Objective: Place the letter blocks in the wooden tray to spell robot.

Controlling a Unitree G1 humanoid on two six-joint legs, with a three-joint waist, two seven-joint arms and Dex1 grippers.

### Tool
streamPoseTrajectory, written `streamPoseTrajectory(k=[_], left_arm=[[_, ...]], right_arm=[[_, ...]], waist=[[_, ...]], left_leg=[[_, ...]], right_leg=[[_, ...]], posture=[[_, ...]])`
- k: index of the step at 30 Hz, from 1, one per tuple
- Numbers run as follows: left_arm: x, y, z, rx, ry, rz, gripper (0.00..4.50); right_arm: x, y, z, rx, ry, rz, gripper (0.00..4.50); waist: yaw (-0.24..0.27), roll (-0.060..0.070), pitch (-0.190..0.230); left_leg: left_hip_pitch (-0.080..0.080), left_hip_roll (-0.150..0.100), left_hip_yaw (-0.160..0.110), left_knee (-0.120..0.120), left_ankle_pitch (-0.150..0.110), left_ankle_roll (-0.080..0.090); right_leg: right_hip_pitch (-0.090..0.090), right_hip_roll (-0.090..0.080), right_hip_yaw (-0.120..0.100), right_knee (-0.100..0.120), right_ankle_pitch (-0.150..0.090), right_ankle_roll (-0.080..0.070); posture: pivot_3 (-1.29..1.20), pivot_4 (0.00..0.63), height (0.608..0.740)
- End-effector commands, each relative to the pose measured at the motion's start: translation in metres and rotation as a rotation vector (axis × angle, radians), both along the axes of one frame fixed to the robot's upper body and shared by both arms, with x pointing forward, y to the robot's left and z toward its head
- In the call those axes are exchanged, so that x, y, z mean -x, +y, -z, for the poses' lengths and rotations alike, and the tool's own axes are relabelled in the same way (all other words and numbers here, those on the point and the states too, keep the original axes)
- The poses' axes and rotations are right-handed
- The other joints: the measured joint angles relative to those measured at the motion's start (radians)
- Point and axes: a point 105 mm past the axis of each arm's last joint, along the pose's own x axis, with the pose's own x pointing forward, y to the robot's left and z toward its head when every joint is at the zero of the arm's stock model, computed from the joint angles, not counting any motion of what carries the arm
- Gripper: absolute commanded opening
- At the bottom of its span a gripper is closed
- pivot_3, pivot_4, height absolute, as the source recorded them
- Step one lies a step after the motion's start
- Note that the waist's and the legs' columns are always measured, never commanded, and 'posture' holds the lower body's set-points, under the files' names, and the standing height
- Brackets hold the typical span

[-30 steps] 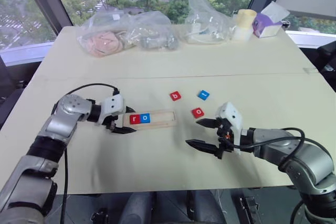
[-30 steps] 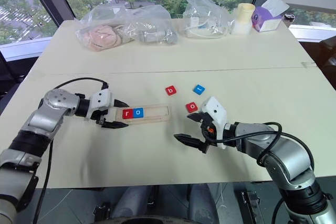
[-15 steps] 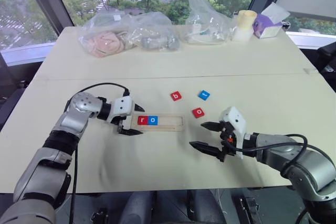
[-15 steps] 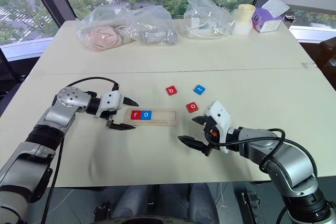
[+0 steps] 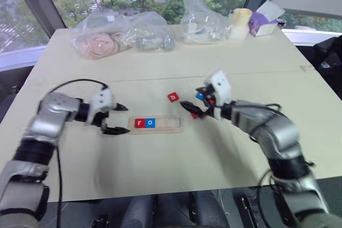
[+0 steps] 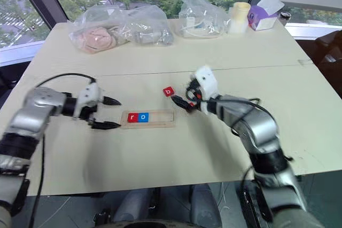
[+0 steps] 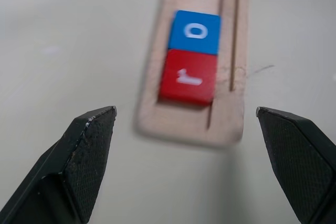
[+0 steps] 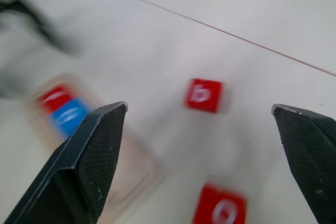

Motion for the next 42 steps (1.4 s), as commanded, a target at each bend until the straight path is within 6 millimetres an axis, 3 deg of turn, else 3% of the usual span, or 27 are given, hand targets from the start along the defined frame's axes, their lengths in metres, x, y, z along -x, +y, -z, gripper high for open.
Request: streamPoseTrajectory(k=[1,5,12,15,20,23,26,27,29,32,35,38,42], left_arm=[[0.002,0.003,-0.039,0.16,-0.063,-0.101,4.47],[0.011,-0.002,-0.058,0.275,-0.103,-0.198,4.47],[0.025,0.001,-0.045,0.319,-0.11,-0.341,4.47],[0.026,0.004,-0.032,0.278,-0.119,-0.389,4.47],[0.027,0.001,-0.028,0.294,-0.122,-0.412,4.47],[0.027,-0.001,-0.03,0.299,-0.131,-0.414,4.5],[0.026,-0.001,-0.031,0.29,-0.139,-0.411,4.5],[0.026,-0.002,-0.031,0.287,-0.14,-0.406,4.5],[0.026,-0.005,-0.032,0.284,-0.141,-0.391,4.5],[0.028,-0.026,-0.043,0.297,-0.15,-0.307,4.5],[0.033,-0.045,-0.048,0.307,-0.141,-0.23,4.5],[0.039,-0.06,-0.046,0.297,-0.12,-0.161,4.5],[0.045,-0.082,-0.039,0.313,-0.071,-0.071,4.5]], right_arm=[[-0.021,0.015,-0.002,0.007,0.004,0.053,4.5],[-0.035,0.032,0.003,0.029,0.011,0.073,4.5],[-0.042,0.039,0.013,0.014,0.075,0.109,4.5],[-0.039,0.055,0.024,-0.036,0.157,0.079,4.5],[-0.041,0.065,0.044,0.006,0.176,0.087,4.5],[-0.046,0.063,0.048,0.052,0.141,0.11,3.19],[-0.047,0.061,0.048,0.075,0.114,0.121,1.51],[-0.047,0.062,0.047,0.081,0.105,0.116,1.15],[-0.048,0.061,0.043,0.089,0.077,0.116,1.17],[-0.048,0.044,0.003,0.059,-0.066,0.143,1.17],[-0.032,0.015,-0.02,0.02,-0.096,0.205,1.17],[-0.01,-0.012,-0.026,-0.015,-0.062,0.288,1.17],[0.028,-0.048,-0.011,-0.071,0.054,0.456,1.17]], waist=[[0.002,0.0,0.0],[0.004,-0.001,0.0],[-0.002,-0.001,0.0],[-0.003,0.0,0.0],[-0.002,-0.001,0.0],[-0.003,-0.001,0.0],[-0.006,0.0,0.0],[-0.009,0.0,0.0],[-0.015,0.0,0.0],[-0.013,0.0,0.0],[0.001,0.0,0.001],[0.006,0.0,0.0],[0.006,0.0,0.0]], left_leg=[[0.0,0.0,0.0,0.0,0.0,0.0],[0.0,-0.001,-0.001,0.0,0.0,0.0],[0.002,-0.001,-0.002,-0.001,0.002,-0.003],[0.003,0.0,-0.003,-0.002,0.002,-0.004],[0.004,-0.001,-0.002,-0.003,0.002,-0.004],[0.006,-0.001,-0.002,-0.004,0.002,-0.004],[0.007,-0.001,-0.002,-0.004,0.002,-0.004],[0.007,-0.001,-0.002,-0.004,0.002,-0.004],[0.007,-0.001,-0.002,-0.005,0.002,-0.004],[0.007,-0.001,-0.002,-0.005,0.002,-0.004],[0.004,-0.001,-0.003,-0.004,0.003,-0.005],[0.003,-0.001,-0.003,-0.004,0.003,-0.005],[0.003,-0.001,-0.003,-0.004,0.003,-0.005]], right_leg=[[0.0,0.0,0.0,0.001,0.002,0.003],[-0.001,0.0,0.0,0.005,0.002,0.004],[-0.002,0.002,0.001,0.007,0.002,0.004],[-0.002,0.003,0.002,0.008,0.002,0.003],[-0.001,0.003,0.002,0.008,0.002,0.003],[0.0,0.003,0.002,0.008,0.0,0.0],[0.0,0.003,0.002,0.008,0.0,-0.001],[0.0,0.003,0.002,0.008,0.0,-0.001],[0.0,0.003,0.002,0.008,0.0,-0.001],[0.0,0.003,0.002,0.008,0.0,-0.001],[-0.001,0.003,0.002,0.007,0.0,-0.001],[-0.002,0.002,0.003,0.007,-0.001,0.0],[-0.002,0.003,0.002,0.007,-0.001,-0.001]], posture=[[0.0,0.15,0.734],[0.0,0.15,0.734],[0.0,0.15,0.734],[0.0,0.15,0.734],[0.0,0.15,0.734],[0.0,0.15,0.734],[0.0,0.15,0.734],[0.0,0.15,0.734],[0.0,0.15,0.734],[0.0,0.15,0.734],[0.0,0.15,0.734],[0.0,0.15,0.734],[0.0,0.15,0.734]])
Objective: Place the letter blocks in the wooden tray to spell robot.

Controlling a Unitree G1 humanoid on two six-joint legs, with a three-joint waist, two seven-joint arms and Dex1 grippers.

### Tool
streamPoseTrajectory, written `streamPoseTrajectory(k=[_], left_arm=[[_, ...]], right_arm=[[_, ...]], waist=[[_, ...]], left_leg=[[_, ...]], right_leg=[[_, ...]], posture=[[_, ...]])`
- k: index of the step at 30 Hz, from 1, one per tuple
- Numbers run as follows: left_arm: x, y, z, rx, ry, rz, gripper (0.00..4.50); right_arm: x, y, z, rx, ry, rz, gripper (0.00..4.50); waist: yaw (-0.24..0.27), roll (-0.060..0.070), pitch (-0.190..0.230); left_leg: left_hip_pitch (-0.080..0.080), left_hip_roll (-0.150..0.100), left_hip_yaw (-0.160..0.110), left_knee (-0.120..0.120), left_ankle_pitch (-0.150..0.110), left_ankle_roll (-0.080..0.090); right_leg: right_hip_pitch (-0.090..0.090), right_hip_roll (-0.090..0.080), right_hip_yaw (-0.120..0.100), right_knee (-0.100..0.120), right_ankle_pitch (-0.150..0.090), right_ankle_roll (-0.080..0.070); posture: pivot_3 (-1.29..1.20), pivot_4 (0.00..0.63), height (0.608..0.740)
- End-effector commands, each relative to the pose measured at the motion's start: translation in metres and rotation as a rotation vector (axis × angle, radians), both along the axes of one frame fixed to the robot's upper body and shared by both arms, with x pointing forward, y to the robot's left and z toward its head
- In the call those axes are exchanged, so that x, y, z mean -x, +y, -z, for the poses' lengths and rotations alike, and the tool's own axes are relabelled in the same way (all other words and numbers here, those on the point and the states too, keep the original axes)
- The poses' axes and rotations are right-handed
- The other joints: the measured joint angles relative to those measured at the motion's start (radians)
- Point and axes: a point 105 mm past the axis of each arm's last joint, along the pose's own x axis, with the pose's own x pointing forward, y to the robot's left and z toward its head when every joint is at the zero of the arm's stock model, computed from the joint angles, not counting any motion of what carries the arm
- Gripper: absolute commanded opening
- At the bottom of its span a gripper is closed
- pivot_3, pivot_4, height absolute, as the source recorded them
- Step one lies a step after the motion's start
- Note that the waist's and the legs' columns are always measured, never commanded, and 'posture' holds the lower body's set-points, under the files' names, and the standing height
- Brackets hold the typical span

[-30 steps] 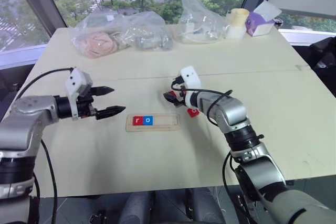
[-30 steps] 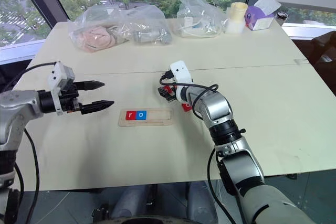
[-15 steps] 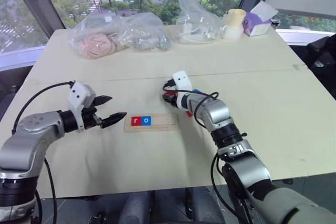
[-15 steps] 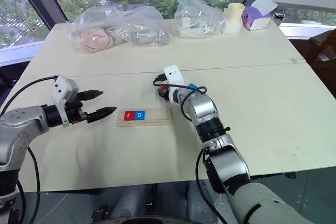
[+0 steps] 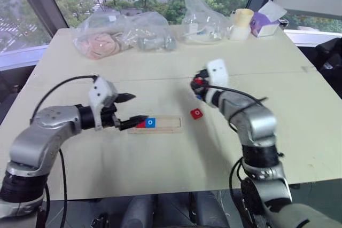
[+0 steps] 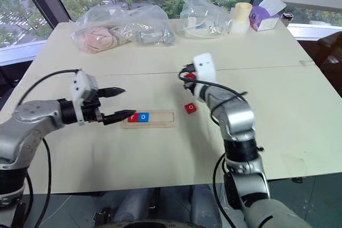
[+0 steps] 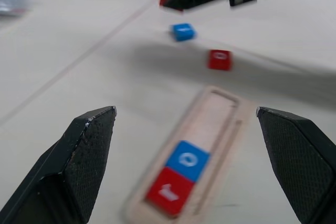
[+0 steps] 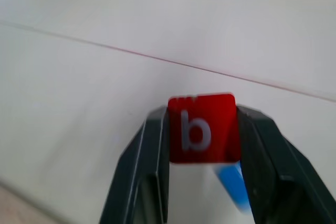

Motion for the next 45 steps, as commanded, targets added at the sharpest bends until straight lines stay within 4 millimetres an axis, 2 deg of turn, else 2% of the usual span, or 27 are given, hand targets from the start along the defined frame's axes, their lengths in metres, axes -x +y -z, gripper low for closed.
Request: streamPoseTrajectory(k=[1,3,6,11,15,16,20,21,25,27,30,33,36,38,41,45], left_arm=[[0.006,-0.016,-0.002,-0.005,-0.021,0.08,4.5],[0.001,-0.014,0.003,-0.031,-0.017,0.086,4.5],[0.0,-0.011,0.004,-0.05,-0.007,0.11,4.5],[-0.003,-0.012,0.004,-0.069,-0.006,0.142,4.5],[-0.002,-0.014,0.01,-0.09,0.009,0.162,4.5],[-0.001,-0.014,0.012,-0.093,0.013,0.167,4.5],[0.001,-0.014,0.014,-0.098,0.021,0.171,4.5],[0.001,-0.013,0.014,-0.099,0.023,0.17,4.5],[0.006,-0.008,0.012,-0.089,0.058,0.191,4.5],[0.014,-0.007,0.013,-0.097,0.092,0.236,4.5],[0.029,-0.005,0.02,-0.156,0.126,0.333,4.5],[0.039,-0.005,0.023,-0.204,0.134,0.408,4.5],[0.044,0.0,0.03,-0.289,0.129,0.458,4.5],[0.043,-0.003,0.029,-0.275,0.124,0.456,4.5],[0.038,-0.004,0.03,-0.291,0.094,0.434,4.5],[0.038,-0.006,0.032,-0.27,0.096,0.411,4.5]], right_arm=[[0.03,-0.017,0.001,-0.109,0.055,0.112,1.17],[0.049,-0.028,0.022,-0.189,0.17,0.213,1.17],[0.067,-0.031,0.037,-0.184,0.222,0.258,1.17],[0.083,-0.022,0.055,-0.19,0.278,0.252,1.17],[0.084,-0.02,0.06,-0.2,0.304,0.253,1.17],[0.084,-0.019,0.06,-0.204,0.307,0.252,2.22],[0.082,-0.02,0.058,-0.18,0.296,0.248,4.23],[0.08,-0.022,0.055,-0.171,0.281,0.25,4.46],[0.063,-0.045,0.015,-0.124,0.047,0.189,4.46],[0.061,-0.048,0.002,-0.113,-0.012,0.065,4.46],[0.069,-0.05,-0.004,0.004,-0.065,-0.176,4.46],[0.086,-0.055,0.008,0.177,-0.073,-0.432,4.46],[0.098,-0.065,0.027,0.253,-0.029,-0.599,4.46],[0.097,-0.071,0.033,0.267,-0.026,-0.637,4.46],[0.082,-0.082,0.039,0.315,-0.074,-0.64,4.46],[0.074,-0.083,0.049,0.309,-0.089,-0.698,4.46]], waist=[[-0.001,0.0,0.0],[-0.006,0.0,0.0],[-0.004,0.001,0.0],[-0.004,0.001,0.0],[-0.004,0.002,0.0],[-0.004,0.002,0.0],[-0.004,0.002,0.0],[-0.004,0.002,0.0],[-0.001,0.002,0.001],[-0.002,0.002,0.001],[-0.002,0.002,0.001],[0.001,0.002,0.001],[-0.001,0.001,0.002],[-0.002,0.001,0.002],[-0.001,0.001,0.002],[0.002,0.001,0.002]], left_leg=[[0.0,0.0,0.0,0.0,0.0,0.0],[0.001,0.001,0.0,0.0,0.0,0.0],[0.001,0.001,0.0,-0.001,0.0,0.0],[0.0,0.001,0.0,-0.001,0.0,0.0],[-0.001,0.001,0.0,-0.001,0.0,0.0],[-0.001,0.001,0.0,0.0,0.0,0.0],[-0.001,0.001,0.0,-0.001,0.0,0.0],[-0.001,0.001,0.0,-0.001,0.0,0.0],[-0.002,0.001,0.0,0.0,0.0,0.0],[-0.002,0.001,0.0,0.0,0.0,0.0],[-0.002,0.001,0.0,-0.002,0.0,0.0],[-0.003,0.001,0.001,-0.004,-0.002,0.003],[-0.003,0.001,0.002,-0.002,-0.003,0.004],[-0.003,0.001,0.005,-0.002,-0.003,0.004],[-0.002,0.002,0.005,0.001,-0.003,0.004],[-0.002,0.003,0.005,0.001,-0.003,0.004]], right_leg=[[0.0,0.0,0.0,0.0,0.0,0.0],[0.0,0.0,0.0,0.0,-0.002,-0.003],[0.0,0.001,0.0,0.0,-0.002,-0.004],[0.0,0.0,0.0,-0.001,-0.003,-0.004],[-0.001,0.0,0.0,-0.002,-0.003,-0.004],[-0.001,0.0,0.0,-0.002,-0.003,-0.004],[-0.001,0.0,0.0,-0.002,-0.003,-0.004],[-0.001,0.0,0.0,-0.002,-0.003,-0.004],[-0.001,-0.001,-0.001,-0.004,-0.003,-0.004],[0.0,-0.001,-0.001,-0.006,-0.003,-0.004],[0.001,0.0,-0.003,-0.01,-0.003,-0.003],[0.002,-0.001,-0.003,-0.013,-0.004,-0.002],[0.003,-0.001,-0.003,-0.015,-0.004,-0.001],[0.004,-0.002,-0.002,-0.015,-0.004,-0.001],[0.004,-0.002,-0.002,-0.015,-0.003,0.0],[0.004,-0.002,-0.002,-0.015,-0.002,-0.001]], posture=[[0.0,0.15,0.734],[0.0,0.15,0.734],[0.0,0.15,0.734],[0.0,0.15,0.734],[0.0,0.15,0.734],[0.0,0.15,0.734],[0.0,0.15,0.734],[0.0,0.15,0.734],[0.0,0.15,0.734],[0.0,0.15,0.734],[0.0,0.15,0.734],[0.0,0.15,0.734],[0.0,0.15,0.734],[0.0,0.15,0.734],[0.0,0.15,0.734],[0.0,0.15,0.734]])
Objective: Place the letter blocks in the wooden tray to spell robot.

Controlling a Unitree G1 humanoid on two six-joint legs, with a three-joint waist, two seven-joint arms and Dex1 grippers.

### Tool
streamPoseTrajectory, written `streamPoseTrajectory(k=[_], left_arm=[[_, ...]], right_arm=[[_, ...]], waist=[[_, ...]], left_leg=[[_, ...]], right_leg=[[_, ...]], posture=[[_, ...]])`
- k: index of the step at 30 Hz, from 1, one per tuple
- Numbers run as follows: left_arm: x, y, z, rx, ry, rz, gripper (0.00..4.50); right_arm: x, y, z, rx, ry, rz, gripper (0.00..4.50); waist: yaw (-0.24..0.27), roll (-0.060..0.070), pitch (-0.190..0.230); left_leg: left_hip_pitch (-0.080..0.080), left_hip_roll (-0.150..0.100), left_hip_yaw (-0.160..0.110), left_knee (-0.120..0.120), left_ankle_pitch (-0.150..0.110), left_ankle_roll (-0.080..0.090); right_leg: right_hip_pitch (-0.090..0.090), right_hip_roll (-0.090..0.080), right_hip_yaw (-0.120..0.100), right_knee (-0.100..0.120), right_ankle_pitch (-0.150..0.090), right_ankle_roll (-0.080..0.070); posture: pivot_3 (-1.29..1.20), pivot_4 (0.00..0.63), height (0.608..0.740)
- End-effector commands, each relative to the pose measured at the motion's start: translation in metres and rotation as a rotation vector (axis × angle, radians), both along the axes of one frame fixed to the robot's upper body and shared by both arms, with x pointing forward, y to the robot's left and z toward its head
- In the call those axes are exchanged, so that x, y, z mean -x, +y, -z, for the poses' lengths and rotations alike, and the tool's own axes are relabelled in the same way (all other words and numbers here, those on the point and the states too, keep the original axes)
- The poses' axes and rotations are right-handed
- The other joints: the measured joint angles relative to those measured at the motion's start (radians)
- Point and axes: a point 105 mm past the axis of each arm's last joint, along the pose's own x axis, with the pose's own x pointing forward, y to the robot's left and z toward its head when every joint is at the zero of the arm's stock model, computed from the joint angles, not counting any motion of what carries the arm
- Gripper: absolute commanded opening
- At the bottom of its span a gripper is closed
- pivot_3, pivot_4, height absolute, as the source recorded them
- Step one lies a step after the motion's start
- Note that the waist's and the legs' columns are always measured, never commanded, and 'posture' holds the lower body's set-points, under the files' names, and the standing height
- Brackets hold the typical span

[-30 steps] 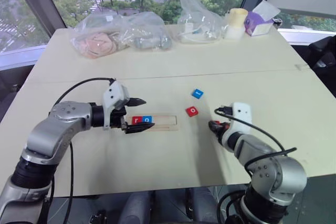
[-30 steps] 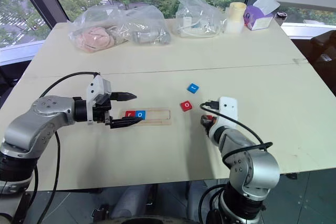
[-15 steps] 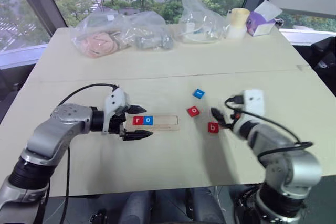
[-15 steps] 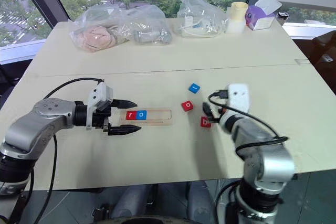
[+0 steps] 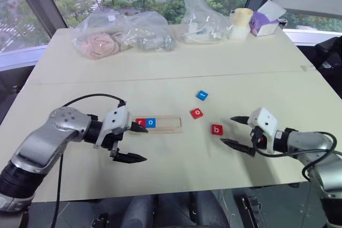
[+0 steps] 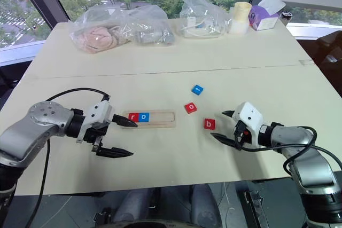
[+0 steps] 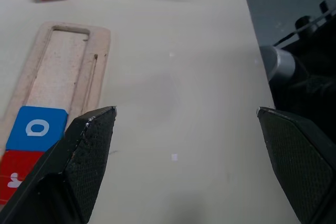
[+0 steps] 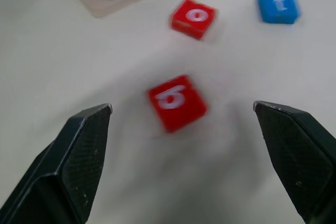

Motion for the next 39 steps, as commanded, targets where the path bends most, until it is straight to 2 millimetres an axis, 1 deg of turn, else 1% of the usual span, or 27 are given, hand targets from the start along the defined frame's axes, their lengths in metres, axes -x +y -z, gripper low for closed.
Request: streamPoseTrajectory(k=[1,4,8,13,14,16,21,23,24,25,27,28,29,30,32,34,37,39], left_arm=[[0.002,-0.002,-0.002,0.003,-0.032,0.005,4.5],[0.003,-0.001,0.002,-0.004,-0.029,-0.007,4.5],[0.005,-0.001,0.001,0.003,-0.027,-0.021,4.5],[0.004,0.002,0.002,-0.007,-0.033,-0.042,4.5],[0.003,0.003,0.002,-0.008,-0.036,-0.053,4.5],[0.0,0.007,0.002,-0.011,-0.042,-0.079,4.5],[-0.007,0.021,-0.001,-0.018,-0.057,-0.15,4.5],[-0.01,0.026,-0.002,-0.019,-0.062,-0.174,4.5],[-0.013,0.03,-0.004,-0.021,-0.07,-0.196,4.5],[-0.017,0.038,-0.007,-0.022,-0.079,-0.234,4.5],[-0.026,0.058,-0.015,-0.021,-0.094,-0.315,4.5],[-0.027,0.063,-0.018,-0.019,-0.098,-0.336,4.5],[-0.026,0.069,-0.019,-0.025,-0.091,-0.351,4.5],[-0.024,0.073,-0.02,-0.029,-0.085,-0.358,4.5],[-0.018,0.082,-0.021,-0.049,-0.071,-0.377,4.5],[-0.015,0.086,-0.019,-0.059,-0.062,-0.387,4.5],[-0.016,0.086,-0.016,-0.071,-0.073,-0.397,4.5],[-0.017,0.082,-0.015,-0.063,-0.079,-0.399,4.5]], right_arm=[[-0.006,0.002,0.001,0.006,-0.04,-0.071,4.46],[-0.012,0.002,0.006,0.018,-0.034,-0.115,4.46],[-0.016,-0.001,0.013,0.068,-0.015,-0.171,4.46],[-0.021,0.003,0.018,0.075,-0.008,-0.219,4.46],[-0.023,0.006,0.019,0.073,-0.006,-0.229,4.23],[-0.026,0.01,0.02,0.058,-0.005,-0.241,3.62],[-0.025,0.011,0.018,0.044,0.017,-0.25,1.17],[-0.025,0.011,0.017,0.043,0.021,-0.245,1.15],[-0.026,0.013,0.013,0.033,0.02,-0.244,1.15],[-0.028,0.018,0.006,0.013,0.016,-0.244,1.15],[-0.026,0.037,-0.01,-0.01,0.062,-0.301,1.15],[-0.024,0.043,-0.015,-0.014,0.078,-0.322,1.15],[-0.024,0.057,-0.024,-0.023,0.068,-0.355,1.15],[-0.025,0.067,-0.03,-0.029,0.057,-0.374,1.15],[-0.027,0.098,-0.043,-0.042,0.038,-0.445,1.15],[-0.027,0.119,-0.046,-0.034,0.046,-0.498,1.15],[-0.042,0.143,-0.036,0.006,0.019,-0.484,1.15],[-0.045,0.158,-0.03,0.019,0.017,-0.499,1.15]], waist=[[0.0,0.0,0.0],[0.0,0.0,0.0],[0.0,0.0,0.0],[0.001,0.0,0.0],[0.0,0.0,0.0],[-0.002,0.0,0.0],[0.0,0.0,0.0],[0.0,0.0,0.0],[0.0,0.0,0.0],[0.0,0.0,0.0],[-0.004,0.001,0.001],[-0.007,0.001,0.001],[-0.008,0.001,0.001],[-0.01,0.001,0.001],[-0.012,0.001,0.001],[-0.008,0.001,0.001],[0.004,0.0,0.0],[0.006,0.0,0.0]], left_leg=[[0.0,0.0,0.0,0.0,0.0,0.0],[0.0,0.0,0.0,-0.001,0.0,0.0],[0.0,0.0,0.0,-0.001,0.0,0.0],[0.0,0.0,0.0,0.0,0.0,0.0],[0.001,0.0,0.0,0.0,0.0,0.0],[0.001,0.0,0.0,0.0,0.0,0.0],[0.001,0.0,0.0,0.0,0.0,0.0],[0.001,0.0,0.0,0.0,0.0,0.0],[0.001,0.0,0.0,0.001,0.0,0.0],[0.002,0.0,0.0,0.001,0.0,0.0],[0.002,0.001,0.0,0.001,0.0,0.0],[0.002,0.001,0.001,0.001,0.0,0.0],[0.001,0.002,0.002,0.0,0.0,0.0],[0.002,0.003,0.002,0.0,0.0,0.0],[0.002,0.004,0.002,-0.001,0.0,0.0],[0.002,0.006,0.003,-0.001,0.0,0.0],[0.002,0.006,0.002,-0.001,0.0,0.0],[0.0,0.005,0.002,0.0,0.0,-0.001]], right_leg=[[0.0,0.0,0.0,0.0,0.001,-0.002],[-0.001,0.0,0.0,0.0,0.001,-0.002],[-0.001,0.001,0.0,0.0,0.001,-0.002],[0.0,0.001,0.0,0.002,0.001,-0.002],[0.0,0.001,0.0,0.002,0.001,-0.002],[0.0,0.001,0.0,0.002,0.001,-0.002],[0.0,0.002,0.0,0.003,0.002,-0.002],[0.0,0.002,0.0,0.003,0.002,-0.002],[0.0,0.002,0.0,0.003,0.002,-0.002],[0.0,0.002,0.0,0.003,0.002,-0.002],[0.0,0.002,0.001,0.004,0.002,-0.002],[-0.001,0.002,0.001,0.005,0.002,-0.002],[-0.002,0.002,0.002,0.005,0.002,-0.002],[-0.002,0.003,0.002,0.006,0.002,-0.002],[-0.003,0.004,0.002,0.006,0.002,-0.002],[-0.004,0.005,0.002,0.006,0.002,-0.003],[-0.003,0.005,0.001,0.005,0.002,-0.003],[-0.003,0.004,0.001,0.004,0.002,-0.004]], posture=[[0.0,0.15,0.734],[0.0,0.15,0.734],[0.0,0.15,0.734],[0.0,0.15,0.734],[0.0,0.15,0.734],[0.0,0.15,0.734],[0.0,0.15,0.734],[0.0,0.15,0.734],[0.0,0.15,0.734],[0.0,0.15,0.734],[0.0,0.15,0.734],[0.0,0.15,0.734],[0.0,0.15,0.734],[0.0,0.15,0.734],[0.0,0.15,0.734],[0.0,0.15,0.734],[0.0,0.15,0.734],[0.0,0.15,0.734]])
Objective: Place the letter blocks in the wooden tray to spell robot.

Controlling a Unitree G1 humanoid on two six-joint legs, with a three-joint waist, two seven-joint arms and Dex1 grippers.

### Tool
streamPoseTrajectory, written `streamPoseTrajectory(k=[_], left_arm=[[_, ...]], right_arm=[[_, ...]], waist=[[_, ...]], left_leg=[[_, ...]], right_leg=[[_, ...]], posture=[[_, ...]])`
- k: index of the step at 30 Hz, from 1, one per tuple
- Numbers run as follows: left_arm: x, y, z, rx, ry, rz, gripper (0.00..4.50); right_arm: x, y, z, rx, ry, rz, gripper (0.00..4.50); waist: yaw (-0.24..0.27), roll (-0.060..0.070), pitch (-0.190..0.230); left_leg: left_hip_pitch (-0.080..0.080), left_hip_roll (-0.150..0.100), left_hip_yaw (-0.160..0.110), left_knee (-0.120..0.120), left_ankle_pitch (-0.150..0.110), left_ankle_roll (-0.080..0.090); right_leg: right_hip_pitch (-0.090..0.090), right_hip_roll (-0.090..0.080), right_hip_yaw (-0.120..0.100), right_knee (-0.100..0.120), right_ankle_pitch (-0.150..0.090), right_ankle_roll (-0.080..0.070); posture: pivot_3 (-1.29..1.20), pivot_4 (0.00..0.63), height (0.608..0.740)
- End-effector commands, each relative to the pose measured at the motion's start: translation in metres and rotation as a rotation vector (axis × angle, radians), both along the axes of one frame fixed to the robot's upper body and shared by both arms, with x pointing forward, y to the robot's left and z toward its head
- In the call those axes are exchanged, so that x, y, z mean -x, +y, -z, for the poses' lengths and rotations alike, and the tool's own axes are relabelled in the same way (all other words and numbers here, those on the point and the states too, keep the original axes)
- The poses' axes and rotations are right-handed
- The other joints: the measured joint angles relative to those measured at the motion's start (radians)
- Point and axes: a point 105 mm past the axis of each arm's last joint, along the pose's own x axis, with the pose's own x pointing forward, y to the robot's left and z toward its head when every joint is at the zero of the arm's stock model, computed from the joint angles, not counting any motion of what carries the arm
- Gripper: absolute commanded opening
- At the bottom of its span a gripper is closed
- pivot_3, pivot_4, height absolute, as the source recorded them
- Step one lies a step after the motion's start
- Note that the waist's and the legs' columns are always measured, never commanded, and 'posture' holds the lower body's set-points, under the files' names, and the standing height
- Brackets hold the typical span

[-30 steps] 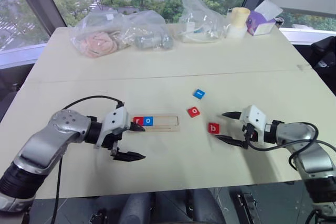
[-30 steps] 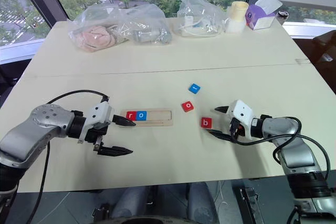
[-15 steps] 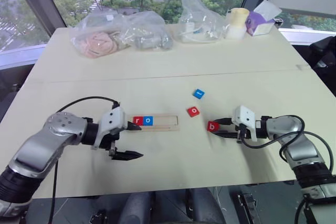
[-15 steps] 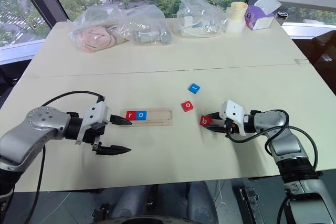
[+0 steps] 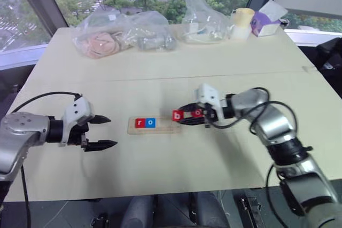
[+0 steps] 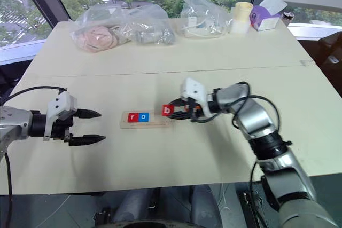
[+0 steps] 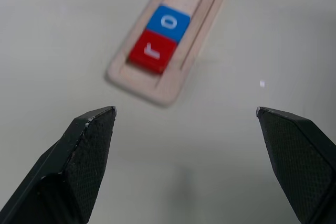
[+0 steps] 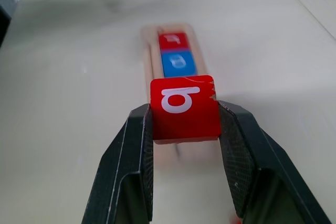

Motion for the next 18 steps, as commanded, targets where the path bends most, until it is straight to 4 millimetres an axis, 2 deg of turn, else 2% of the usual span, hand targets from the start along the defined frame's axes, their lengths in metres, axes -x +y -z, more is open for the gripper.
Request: streamPoseTrajectory(k=[1,6,18], left_arm=[[-0.002,-0.007,-0.01,-0.007,-0.062,0.011,4.5],[0.008,-0.017,-0.008,0.025,-0.049,0.012,4.5],[0.009,-0.022,-0.004,0.037,-0.055,-0.018,4.5]], right_arm=[[-0.007,0.015,0.007,0.03,-0.031,-0.008,1.15],[-0.015,0.032,0.024,0.07,-0.028,-0.046,1.15],[-0.026,0.044,0.035,0.1,-0.036,-0.078,1.15]], waist=[[0.0,0.0,0.0],[-0.011,0.0,0.0],[-0.014,0.0,0.0]], left_leg=[[0.0,-0.001,0.0,0.0,0.0,0.0],[0.0,-0.002,0.002,0.0,0.0,0.0],[0.004,0.002,0.006,-0.001,0.001,-0.001]], right_leg=[[0.0,-0.001,0.0,0.0,0.0,0.0],[0.0,-0.001,0.001,0.0,0.001,0.001],[0.0,0.003,0.001,0.005,0.001,-0.001]], posture=[[0.0,0.15,0.734],[0.0,0.15,0.734],[0.0,0.15,0.734]])
